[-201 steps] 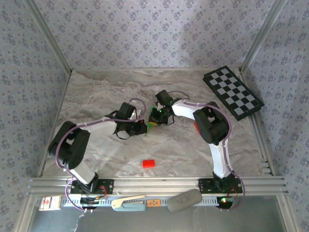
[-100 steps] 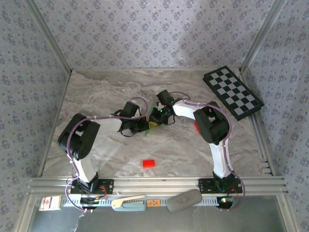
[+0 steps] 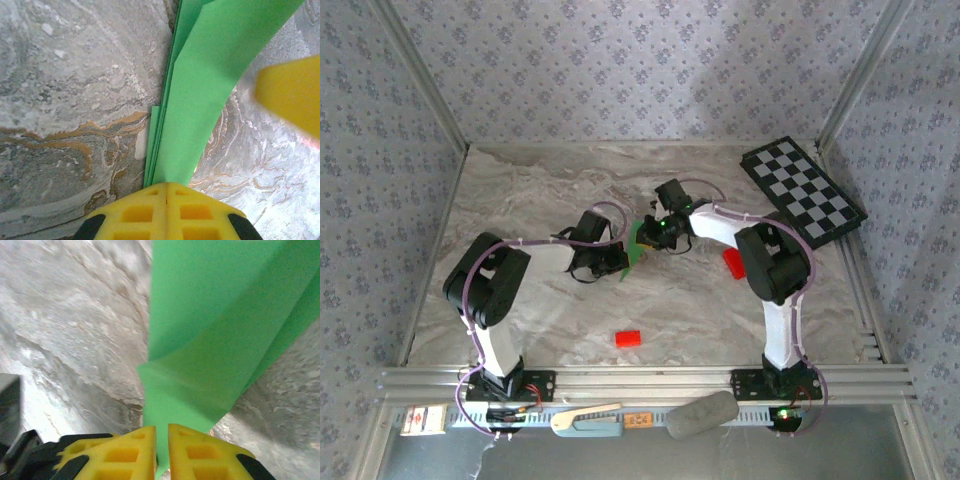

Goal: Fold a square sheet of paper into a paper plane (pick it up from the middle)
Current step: Fold the wing for the fifth time at the center of the table.

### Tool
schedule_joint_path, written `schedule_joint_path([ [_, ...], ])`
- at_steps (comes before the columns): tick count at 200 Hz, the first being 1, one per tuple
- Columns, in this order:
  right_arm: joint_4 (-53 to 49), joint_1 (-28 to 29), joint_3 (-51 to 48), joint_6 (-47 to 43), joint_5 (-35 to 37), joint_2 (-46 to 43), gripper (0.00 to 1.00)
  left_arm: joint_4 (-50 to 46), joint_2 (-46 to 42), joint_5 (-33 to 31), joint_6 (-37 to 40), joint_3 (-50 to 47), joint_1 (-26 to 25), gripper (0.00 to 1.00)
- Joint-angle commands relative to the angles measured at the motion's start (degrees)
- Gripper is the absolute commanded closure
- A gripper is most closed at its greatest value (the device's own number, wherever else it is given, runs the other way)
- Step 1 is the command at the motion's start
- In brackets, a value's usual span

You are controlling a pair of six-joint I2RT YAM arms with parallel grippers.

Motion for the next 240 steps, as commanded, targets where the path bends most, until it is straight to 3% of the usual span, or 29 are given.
schedule_joint_path([
  [1, 1.23, 0.42, -1.09, -6.95, 1.92, -2.01, 0.85, -6.07, 1.53, -2.28, 1.48, 0.74, 0.19, 1.00],
  [94, 0.04, 2.34, 2.10, -11.23, 0.53, 5.46, 0.87, -13.07, 3.47, -2.14, 3.49, 3.95, 0.27, 1.00],
  [137, 0.08, -1.02, 3.90, -12.28, 1.03, 8.21, 0.87, -17.77, 4.01, -2.09, 5.88, 4.88, 0.36, 1.00],
  [240, 4.53, -7.49, 8.15, -12.06, 1.89, 12.88, 0.87, -19.27, 4.56, -2.84, 6.96, 3.05, 0.64, 1.00],
])
